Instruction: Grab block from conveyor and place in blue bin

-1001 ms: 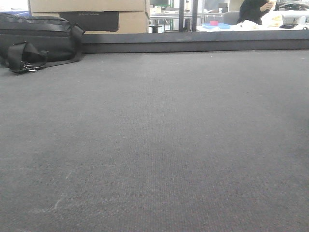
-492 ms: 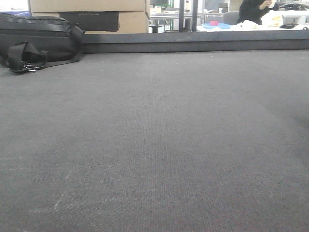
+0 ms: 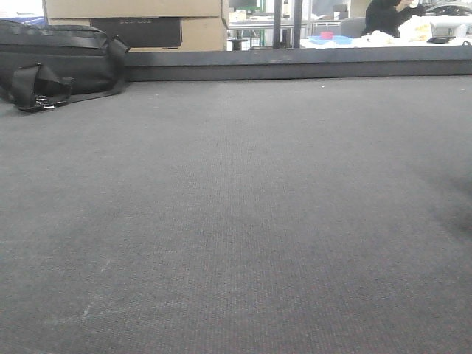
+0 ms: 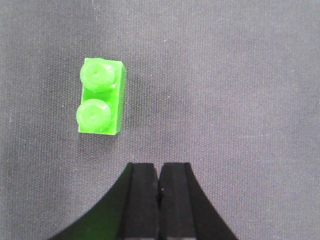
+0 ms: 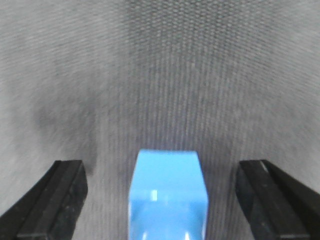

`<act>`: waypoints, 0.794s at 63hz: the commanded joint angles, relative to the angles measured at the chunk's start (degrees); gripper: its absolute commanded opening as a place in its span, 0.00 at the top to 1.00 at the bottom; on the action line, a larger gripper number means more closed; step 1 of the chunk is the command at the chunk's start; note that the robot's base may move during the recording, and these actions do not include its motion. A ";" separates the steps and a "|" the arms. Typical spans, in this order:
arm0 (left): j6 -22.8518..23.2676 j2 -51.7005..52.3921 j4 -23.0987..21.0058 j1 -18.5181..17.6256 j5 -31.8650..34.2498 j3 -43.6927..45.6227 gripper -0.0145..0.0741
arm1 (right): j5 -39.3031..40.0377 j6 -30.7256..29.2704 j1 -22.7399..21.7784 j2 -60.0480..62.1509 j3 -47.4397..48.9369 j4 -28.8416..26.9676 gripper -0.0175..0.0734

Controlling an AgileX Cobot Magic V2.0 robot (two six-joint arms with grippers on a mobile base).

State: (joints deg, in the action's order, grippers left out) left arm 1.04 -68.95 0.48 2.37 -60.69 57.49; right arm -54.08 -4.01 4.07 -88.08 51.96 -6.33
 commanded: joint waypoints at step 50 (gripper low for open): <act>-4.44 -9.34 -0.48 5.34 -7.37 8.29 0.96 | -4.96 0.44 -0.01 14.08 7.73 0.24 0.98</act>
State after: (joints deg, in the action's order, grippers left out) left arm 0.00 -75.45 0.00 6.37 -66.96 64.31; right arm -58.76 -3.62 4.07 -77.57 58.08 -6.11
